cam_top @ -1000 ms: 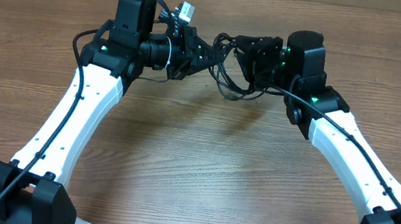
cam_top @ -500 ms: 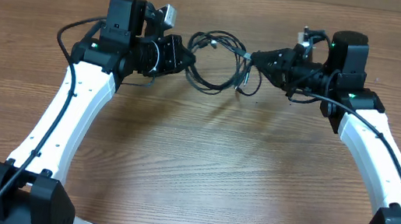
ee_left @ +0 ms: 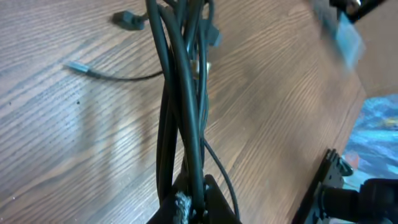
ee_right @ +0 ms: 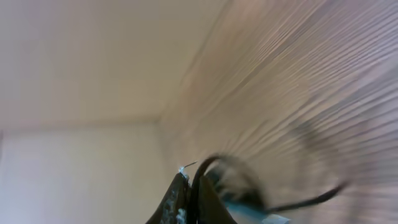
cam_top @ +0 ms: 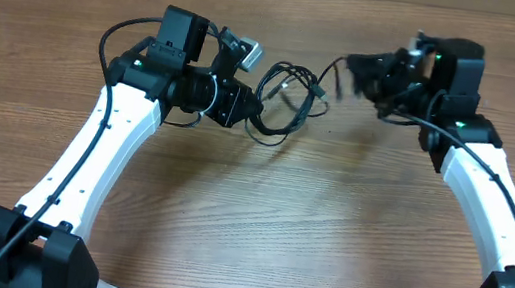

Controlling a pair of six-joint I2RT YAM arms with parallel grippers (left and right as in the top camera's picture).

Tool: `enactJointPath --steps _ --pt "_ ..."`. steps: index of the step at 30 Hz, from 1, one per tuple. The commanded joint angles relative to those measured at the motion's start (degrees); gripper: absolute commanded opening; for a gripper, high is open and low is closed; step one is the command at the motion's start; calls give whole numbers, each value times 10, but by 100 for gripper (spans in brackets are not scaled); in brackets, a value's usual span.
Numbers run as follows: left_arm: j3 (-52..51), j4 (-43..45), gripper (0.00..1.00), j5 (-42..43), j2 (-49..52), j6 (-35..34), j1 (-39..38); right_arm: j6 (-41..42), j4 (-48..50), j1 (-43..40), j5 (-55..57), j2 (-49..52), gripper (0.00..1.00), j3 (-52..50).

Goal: Untangle cables

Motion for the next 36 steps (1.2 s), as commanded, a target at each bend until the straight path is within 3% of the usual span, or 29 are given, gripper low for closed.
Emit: enactJointPath --steps 1,3,4,7,12,16,19,22,29,36 --pt "5 -14 4 39 4 10 19 4 -21 -57 90 -19 11 12" --pt "5 -16 4 59 4 13 20 -8 -26 -78 52 -19 62 12" --pt "5 -12 4 77 4 13 20 -45 -26 -81 10 -19 99 12" --pt "5 18 4 127 4 -10 20 -85 -27 -72 -80 -19 100 12" --pt "5 100 4 146 4 -157 20 -87 -25 -21 -145 -19 98 12" --pt "8 202 4 232 4 -156 26 -185 -28 14 -143 -19 89 12" --pt "25 303 4 304 -1 -143 49 -249 -61 13 -141 -19 87 12" --pt "67 367 4 331 -5 -202 77 -293 -103 12 -138 -20 87 12" --pt "92 360 4 330 -5 -264 83 -292 -115 22 -141 -30 77 30" --pt "92 207 4 138 -5 -402 82 -308 -159 59 -130 -70 68 54"
